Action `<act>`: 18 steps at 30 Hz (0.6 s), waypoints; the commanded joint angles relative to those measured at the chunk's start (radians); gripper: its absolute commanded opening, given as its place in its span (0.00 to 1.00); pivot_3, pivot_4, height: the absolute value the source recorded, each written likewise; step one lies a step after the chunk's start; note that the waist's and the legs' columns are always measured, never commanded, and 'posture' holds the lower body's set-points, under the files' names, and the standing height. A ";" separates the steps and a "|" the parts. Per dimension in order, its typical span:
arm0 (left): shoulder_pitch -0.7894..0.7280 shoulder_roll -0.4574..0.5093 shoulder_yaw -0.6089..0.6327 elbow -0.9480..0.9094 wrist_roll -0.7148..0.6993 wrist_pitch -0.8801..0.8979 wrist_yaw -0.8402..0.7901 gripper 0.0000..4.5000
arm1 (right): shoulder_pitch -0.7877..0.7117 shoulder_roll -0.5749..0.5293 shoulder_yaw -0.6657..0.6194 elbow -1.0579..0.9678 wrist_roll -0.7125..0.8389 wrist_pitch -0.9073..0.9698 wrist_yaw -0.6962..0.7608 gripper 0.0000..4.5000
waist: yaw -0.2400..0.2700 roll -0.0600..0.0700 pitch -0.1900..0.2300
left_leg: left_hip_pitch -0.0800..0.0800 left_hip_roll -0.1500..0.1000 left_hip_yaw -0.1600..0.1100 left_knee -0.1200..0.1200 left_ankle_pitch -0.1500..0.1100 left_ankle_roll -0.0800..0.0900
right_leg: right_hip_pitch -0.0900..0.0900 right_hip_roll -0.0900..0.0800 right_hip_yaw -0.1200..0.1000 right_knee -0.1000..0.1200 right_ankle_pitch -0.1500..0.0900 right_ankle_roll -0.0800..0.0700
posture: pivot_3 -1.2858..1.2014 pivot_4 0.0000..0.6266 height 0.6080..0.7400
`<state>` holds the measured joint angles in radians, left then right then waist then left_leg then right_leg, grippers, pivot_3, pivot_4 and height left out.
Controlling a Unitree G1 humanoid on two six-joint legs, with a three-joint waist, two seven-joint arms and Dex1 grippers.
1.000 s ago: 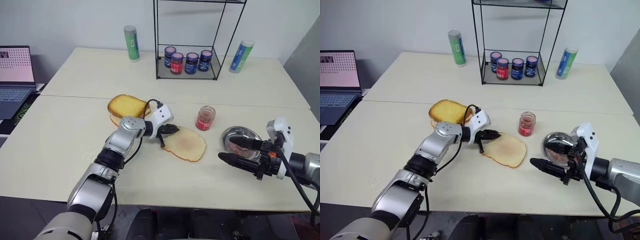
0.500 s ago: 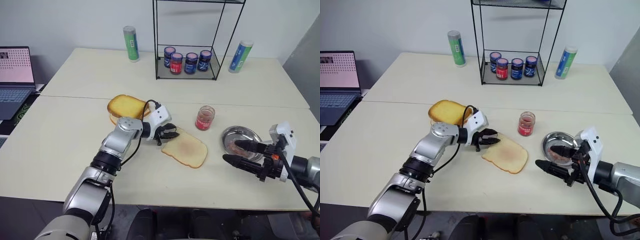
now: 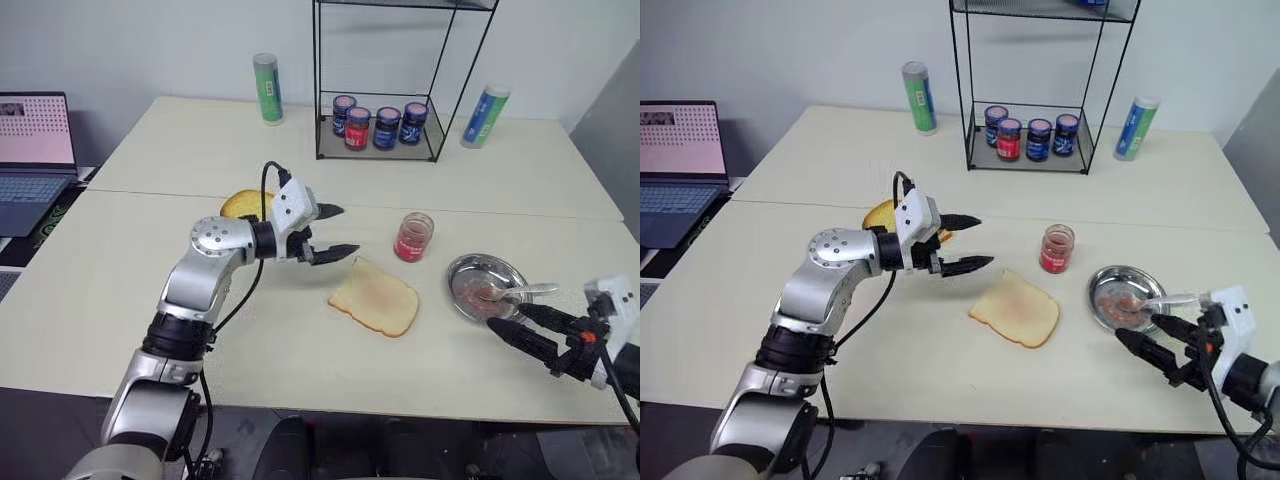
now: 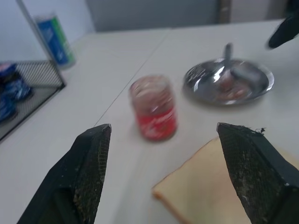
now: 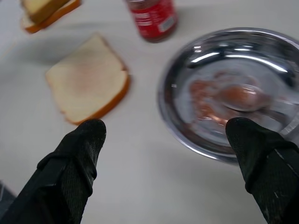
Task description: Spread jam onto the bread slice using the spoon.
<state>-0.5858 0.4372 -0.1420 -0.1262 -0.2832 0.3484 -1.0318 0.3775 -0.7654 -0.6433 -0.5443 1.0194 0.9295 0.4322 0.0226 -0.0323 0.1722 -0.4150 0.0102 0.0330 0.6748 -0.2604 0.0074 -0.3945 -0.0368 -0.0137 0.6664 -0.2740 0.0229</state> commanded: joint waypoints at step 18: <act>0.000 -0.054 -0.116 -0.116 0.017 0.029 0.083 0.83 | -0.551 0.309 -0.037 0.693 0.050 -0.090 -0.204 1.00 | -0.023 0.013 -0.006 | 0.010 0.002 0.003 0.000 0.001 0.001 | 0.008 0.010 0.005 0.000 0.002 -0.001 | 0.52 0.24 1.00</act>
<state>-0.5590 0.3899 -0.2593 -0.2231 -0.2647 0.3837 -0.9608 -0.1524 -0.4566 -0.6542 0.1243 1.0623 0.8596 0.2322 -0.0009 -0.0190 0.1661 -0.4046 0.0121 0.0359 0.6749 -0.2597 0.0088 -0.3861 -0.0272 -0.0091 0.6660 -0.2721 0.0219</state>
